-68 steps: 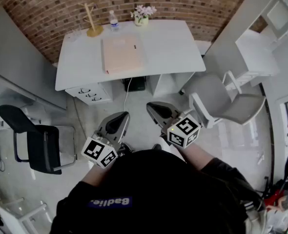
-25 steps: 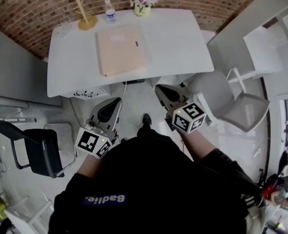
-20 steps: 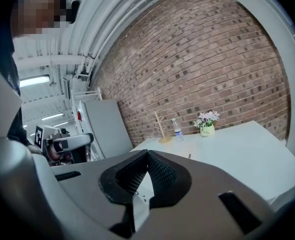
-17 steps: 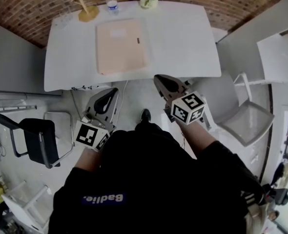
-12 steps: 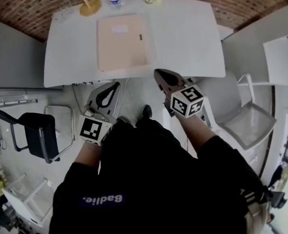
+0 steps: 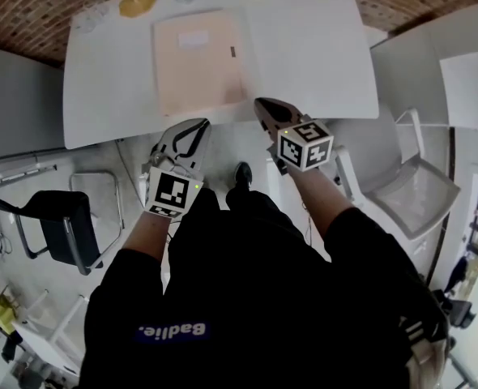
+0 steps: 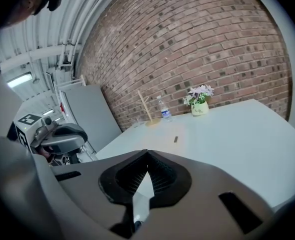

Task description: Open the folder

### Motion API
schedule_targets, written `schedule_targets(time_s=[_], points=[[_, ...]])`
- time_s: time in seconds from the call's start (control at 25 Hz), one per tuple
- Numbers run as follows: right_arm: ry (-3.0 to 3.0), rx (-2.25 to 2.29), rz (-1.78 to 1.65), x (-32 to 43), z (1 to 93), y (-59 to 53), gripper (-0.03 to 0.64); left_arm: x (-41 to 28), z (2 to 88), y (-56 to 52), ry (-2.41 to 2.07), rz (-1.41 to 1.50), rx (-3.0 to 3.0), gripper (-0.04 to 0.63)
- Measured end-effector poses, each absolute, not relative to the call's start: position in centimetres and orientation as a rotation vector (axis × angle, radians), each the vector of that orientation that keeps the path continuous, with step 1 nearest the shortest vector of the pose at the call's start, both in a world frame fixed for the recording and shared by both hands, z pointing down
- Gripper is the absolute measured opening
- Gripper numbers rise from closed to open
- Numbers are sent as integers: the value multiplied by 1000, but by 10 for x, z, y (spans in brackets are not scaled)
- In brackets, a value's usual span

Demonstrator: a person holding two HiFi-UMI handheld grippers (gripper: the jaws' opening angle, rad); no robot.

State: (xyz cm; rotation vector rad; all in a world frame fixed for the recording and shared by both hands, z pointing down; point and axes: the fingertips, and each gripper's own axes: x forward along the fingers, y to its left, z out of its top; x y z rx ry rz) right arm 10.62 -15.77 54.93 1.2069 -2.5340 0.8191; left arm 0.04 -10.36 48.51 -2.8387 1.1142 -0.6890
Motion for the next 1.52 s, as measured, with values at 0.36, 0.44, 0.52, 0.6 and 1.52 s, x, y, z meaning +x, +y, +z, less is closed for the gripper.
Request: schedule_targets(time_s=[0.36, 0.44, 0.52, 0.6, 1.52], points=[[-2428, 1272, 869, 99, 602, -193, 28, 19, 565, -134, 857, -1013, -2714, 48], [-2405, 1271, 901, 97, 616, -199, 28, 19, 581, -139, 821, -1075, -2681, 65], [-2374, 1267, 933, 97, 632, -201, 28, 21, 597, -141, 769, -1143, -2646, 85], [-2347, 1263, 954, 99, 645, -203, 28, 23, 612, -143, 705, -1209, -2602, 104], [-2356, 1163, 984, 97, 673, -205, 28, 25, 668, -175, 601, -1513, -2428, 152]])
